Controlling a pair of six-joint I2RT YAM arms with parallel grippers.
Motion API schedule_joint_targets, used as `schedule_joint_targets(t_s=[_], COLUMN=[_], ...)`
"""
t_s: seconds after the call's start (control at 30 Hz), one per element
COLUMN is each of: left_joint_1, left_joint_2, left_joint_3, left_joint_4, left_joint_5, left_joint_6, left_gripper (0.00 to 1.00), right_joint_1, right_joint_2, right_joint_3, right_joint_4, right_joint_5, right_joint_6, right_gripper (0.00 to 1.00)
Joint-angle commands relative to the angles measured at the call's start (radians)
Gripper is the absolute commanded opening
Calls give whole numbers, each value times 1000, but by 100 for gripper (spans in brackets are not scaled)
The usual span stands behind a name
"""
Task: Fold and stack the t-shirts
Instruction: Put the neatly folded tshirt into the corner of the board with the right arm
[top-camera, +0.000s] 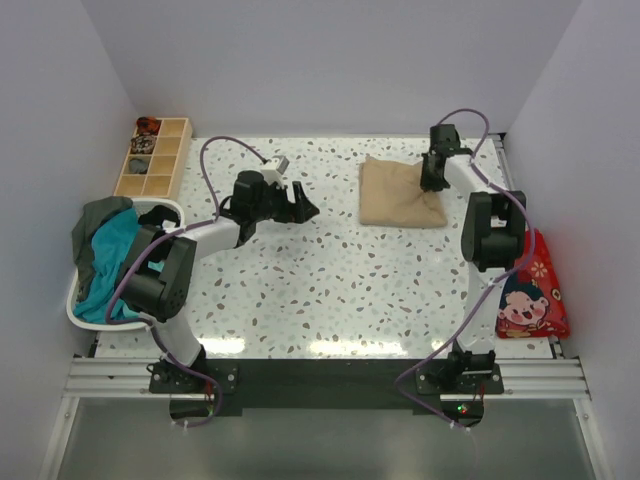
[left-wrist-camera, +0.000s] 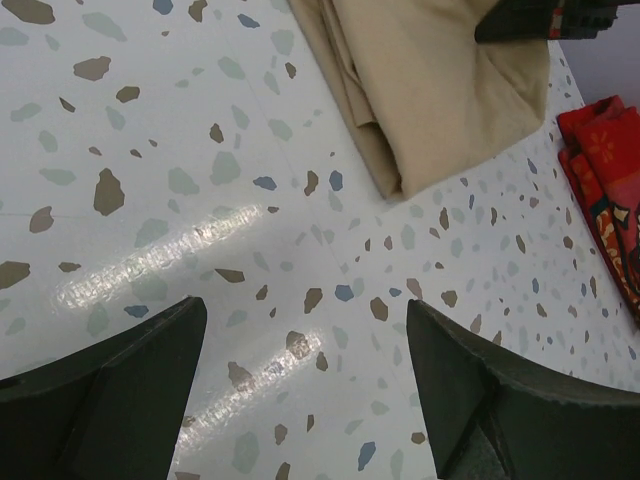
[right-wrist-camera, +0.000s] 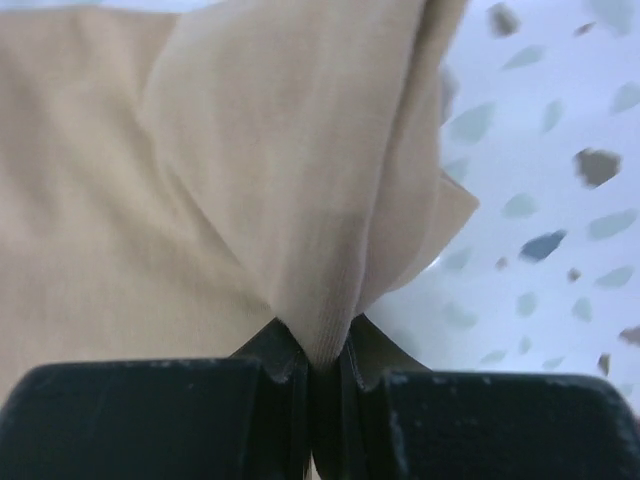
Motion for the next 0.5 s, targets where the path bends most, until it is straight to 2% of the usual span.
schedule_joint_targets(t_s=[0.0,0.07,0.17,0.23,0.3,0.47], left_joint_1=[-4,-4,-4,-4,-6,-4], left_joint_2=[-21,-18,-6,3,23,77], left_joint_3=[29,34,46,51,60,82], left_joint_4=[12,11,-1,-5,-8,-18], left_joint_5=[20,26,27,29,30,40], left_joint_6=[22,20,27,30,31,34], left_gripper=[86,86,86,86,86,86], right_joint_1=[-96,-116,-134,-147,-151,-179], right_joint_2=[149,212,364,465,500,513], right_joint_3=[172,322,602,768,814,770], right_joint_4=[107,96,-34,-59,-24,67], right_joint_5=[192,222,292,324,358,487], right_joint_6=[130,119,59,9,-36,-145], right_gripper=[0,0,0,0,0,0])
